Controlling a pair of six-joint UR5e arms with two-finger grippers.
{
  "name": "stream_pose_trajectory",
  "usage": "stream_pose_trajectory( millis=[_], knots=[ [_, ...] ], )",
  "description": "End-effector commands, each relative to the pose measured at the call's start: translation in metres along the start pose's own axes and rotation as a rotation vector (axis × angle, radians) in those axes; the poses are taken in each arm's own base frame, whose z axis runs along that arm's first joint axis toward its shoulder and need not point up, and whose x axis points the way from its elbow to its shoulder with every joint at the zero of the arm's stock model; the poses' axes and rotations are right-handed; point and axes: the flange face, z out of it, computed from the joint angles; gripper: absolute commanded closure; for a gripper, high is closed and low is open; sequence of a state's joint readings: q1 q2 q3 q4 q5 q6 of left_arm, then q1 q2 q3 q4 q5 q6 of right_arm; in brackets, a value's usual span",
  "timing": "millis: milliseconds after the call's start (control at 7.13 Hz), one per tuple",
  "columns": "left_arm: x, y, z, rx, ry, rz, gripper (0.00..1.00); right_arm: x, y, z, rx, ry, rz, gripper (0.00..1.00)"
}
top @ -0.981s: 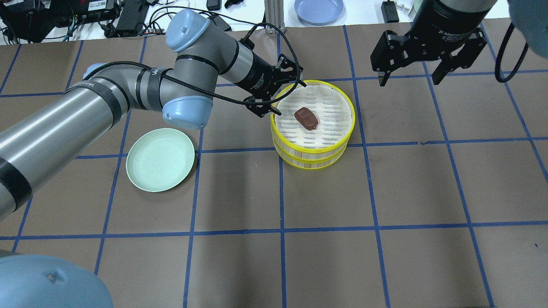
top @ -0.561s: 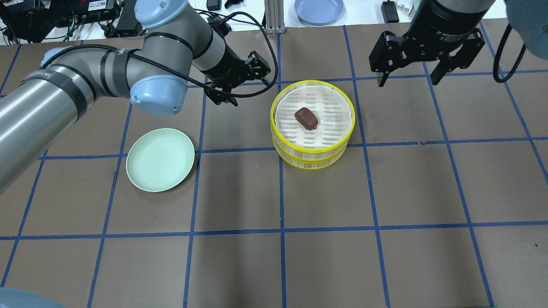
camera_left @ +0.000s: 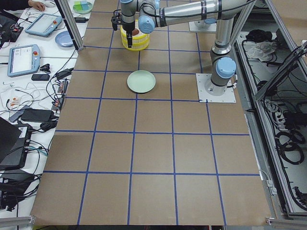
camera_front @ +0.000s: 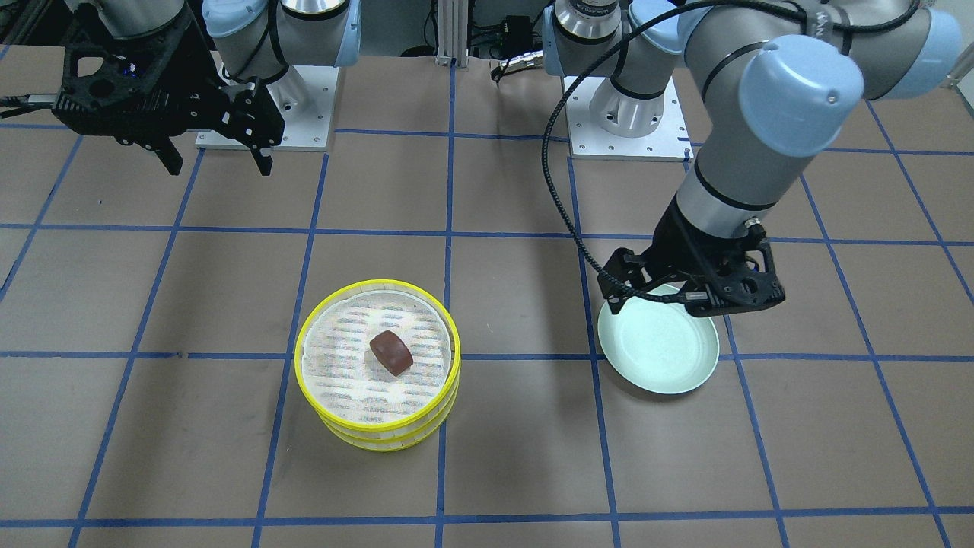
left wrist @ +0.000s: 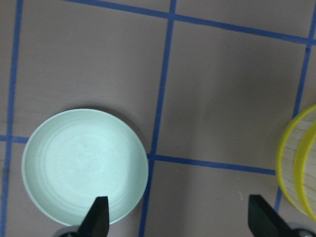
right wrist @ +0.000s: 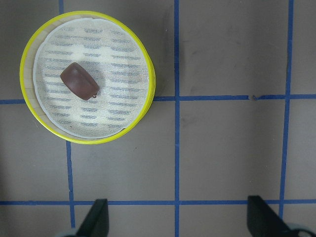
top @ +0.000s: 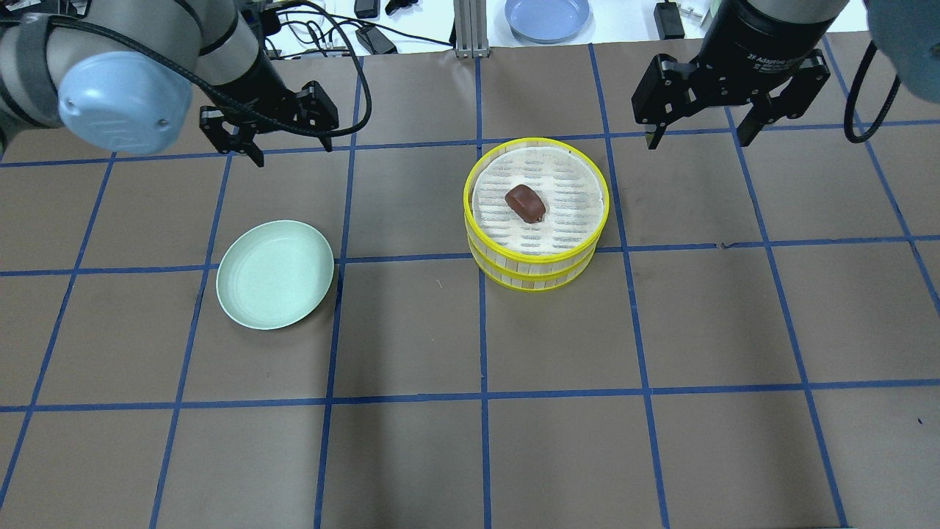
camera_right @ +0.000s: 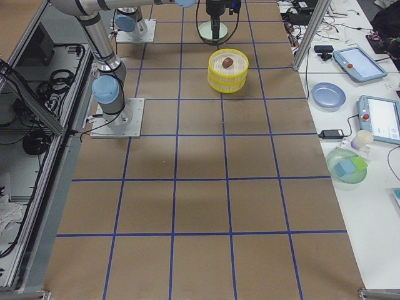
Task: Stack buns with steamer
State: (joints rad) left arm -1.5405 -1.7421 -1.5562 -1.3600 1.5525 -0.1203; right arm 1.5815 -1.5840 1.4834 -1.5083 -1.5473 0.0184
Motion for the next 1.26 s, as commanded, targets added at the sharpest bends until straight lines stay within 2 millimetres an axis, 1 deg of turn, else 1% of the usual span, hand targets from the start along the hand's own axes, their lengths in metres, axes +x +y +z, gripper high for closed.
stream_pose_trajectory(
  millis=[0,140,561,981,1121],
  knots=[
    [-0.033,0.014,-0.031,-0.002,-0.072,0.053,0.00,0.000,-0.001,0.000,0.002,0.004,0.000,0.00],
    [-0.031,0.019,-0.032,-0.017,-0.068,0.056,0.00,0.000,-0.001,0.000,0.002,0.002,0.000,0.00],
    [-0.029,0.024,-0.031,-0.028,-0.069,0.061,0.00,0.000,-0.001,0.000,0.005,0.002,0.000,0.00],
    [-0.034,0.027,-0.016,-0.057,-0.070,0.052,0.00,0.000,-0.001,0.000,0.002,0.005,0.000,0.00],
    [-0.034,0.026,-0.016,-0.053,-0.068,0.052,0.00,0.000,0.000,-0.001,0.003,0.005,0.000,0.00]
  ],
)
